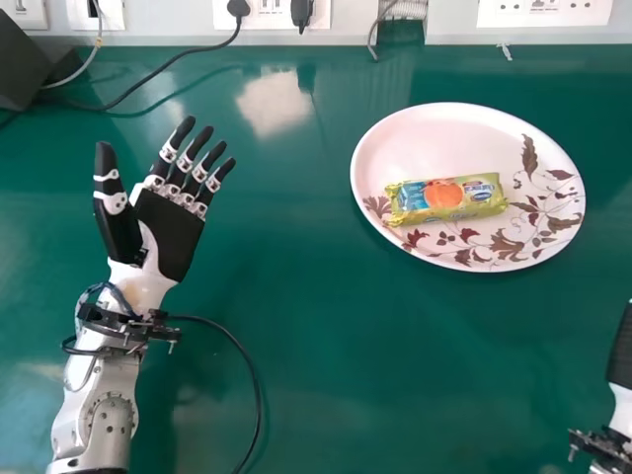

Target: Pick up biscuit and place it in the plate

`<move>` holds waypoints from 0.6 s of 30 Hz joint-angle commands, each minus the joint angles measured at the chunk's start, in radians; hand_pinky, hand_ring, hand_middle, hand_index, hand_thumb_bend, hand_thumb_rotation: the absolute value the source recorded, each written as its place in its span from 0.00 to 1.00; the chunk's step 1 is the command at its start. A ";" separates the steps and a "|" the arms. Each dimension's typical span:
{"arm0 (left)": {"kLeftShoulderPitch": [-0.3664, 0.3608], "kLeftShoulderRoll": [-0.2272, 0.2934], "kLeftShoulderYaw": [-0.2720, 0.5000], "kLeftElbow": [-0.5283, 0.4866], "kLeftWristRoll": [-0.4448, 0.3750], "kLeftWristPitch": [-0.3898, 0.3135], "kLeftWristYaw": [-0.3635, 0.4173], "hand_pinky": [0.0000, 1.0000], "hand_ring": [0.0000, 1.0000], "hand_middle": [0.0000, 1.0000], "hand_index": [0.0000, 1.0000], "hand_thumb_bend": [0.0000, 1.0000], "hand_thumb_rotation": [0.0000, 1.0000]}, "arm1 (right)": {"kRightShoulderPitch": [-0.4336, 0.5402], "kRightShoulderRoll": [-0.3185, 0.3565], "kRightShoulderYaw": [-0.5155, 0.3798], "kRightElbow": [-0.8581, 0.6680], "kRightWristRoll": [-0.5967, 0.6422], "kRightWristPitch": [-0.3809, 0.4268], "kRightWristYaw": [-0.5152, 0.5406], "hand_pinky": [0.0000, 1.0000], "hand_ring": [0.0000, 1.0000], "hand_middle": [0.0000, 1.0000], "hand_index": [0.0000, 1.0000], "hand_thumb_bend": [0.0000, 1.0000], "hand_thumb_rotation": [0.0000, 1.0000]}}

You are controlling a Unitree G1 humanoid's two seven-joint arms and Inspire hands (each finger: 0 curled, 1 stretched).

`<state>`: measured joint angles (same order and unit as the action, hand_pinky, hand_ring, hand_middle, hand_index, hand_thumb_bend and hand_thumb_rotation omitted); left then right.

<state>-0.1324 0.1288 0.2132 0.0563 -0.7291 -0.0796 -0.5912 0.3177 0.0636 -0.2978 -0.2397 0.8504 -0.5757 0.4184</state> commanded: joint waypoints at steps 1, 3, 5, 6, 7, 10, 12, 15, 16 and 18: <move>0.005 -0.007 0.033 0.034 -0.030 0.011 -0.033 1.00 1.00 1.00 1.00 1.00 0.65 | -0.018 0.036 -0.007 0.013 0.003 0.004 0.002 0.79 0.93 0.99 0.89 0.91 0.17; 0.002 -0.014 0.048 0.051 -0.039 0.014 -0.041 1.00 1.00 1.00 1.00 1.00 0.65 | -0.021 0.035 -0.009 0.014 0.002 0.006 -0.003 0.78 0.92 0.99 0.90 0.91 0.18; -0.003 -0.025 0.065 0.075 -0.061 0.023 -0.052 1.00 1.00 1.00 1.00 1.00 0.65 | -0.023 0.033 -0.012 0.012 -0.005 0.008 -0.011 0.77 0.91 0.99 0.91 0.91 0.20; -0.007 -0.030 0.074 0.089 -0.074 0.030 -0.060 1.00 1.00 1.00 1.00 1.00 0.65 | -0.024 0.032 -0.012 0.011 -0.003 0.011 -0.012 0.76 0.91 0.99 0.92 0.90 0.20; -0.011 -0.035 0.084 0.102 -0.085 0.036 -0.068 1.00 1.00 1.00 1.00 1.00 0.65 | -0.025 0.031 -0.012 0.008 0.000 0.015 -0.016 0.76 0.91 0.99 0.92 0.90 0.20; -0.017 -0.048 0.104 0.131 -0.100 0.045 -0.078 1.00 1.00 1.00 0.99 1.00 0.64 | -0.025 0.028 -0.011 0.000 0.019 0.031 -0.016 0.74 0.90 0.97 0.90 0.90 0.19; -0.019 -0.059 0.116 0.136 -0.109 0.060 -0.074 1.00 0.99 1.00 0.99 1.00 0.63 | -0.025 0.028 -0.011 -0.006 0.023 0.040 -0.018 0.73 0.88 0.96 0.89 0.91 0.19; -0.024 -0.069 0.128 0.144 -0.121 0.074 -0.074 1.00 1.00 1.00 0.99 1.00 0.63 | -0.029 0.028 -0.014 -0.007 0.022 0.045 -0.018 0.73 0.88 0.96 0.89 0.91 0.18; -0.026 -0.071 0.131 0.147 -0.121 0.077 -0.074 1.00 1.00 1.00 0.99 1.00 0.63 | -0.031 0.028 -0.015 -0.007 0.022 0.047 -0.017 0.72 0.88 0.96 0.89 0.92 0.18; -0.029 -0.076 0.135 0.149 -0.117 0.076 -0.078 1.00 1.00 1.00 0.99 1.00 0.63 | -0.033 0.026 -0.019 -0.004 0.021 0.048 -0.013 0.72 0.87 0.96 0.89 0.91 0.19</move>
<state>-0.1789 0.0688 0.3359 0.1800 -0.8396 -0.0146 -0.6607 0.2926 0.0572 -0.3044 -0.2420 0.8614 -0.5307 0.4048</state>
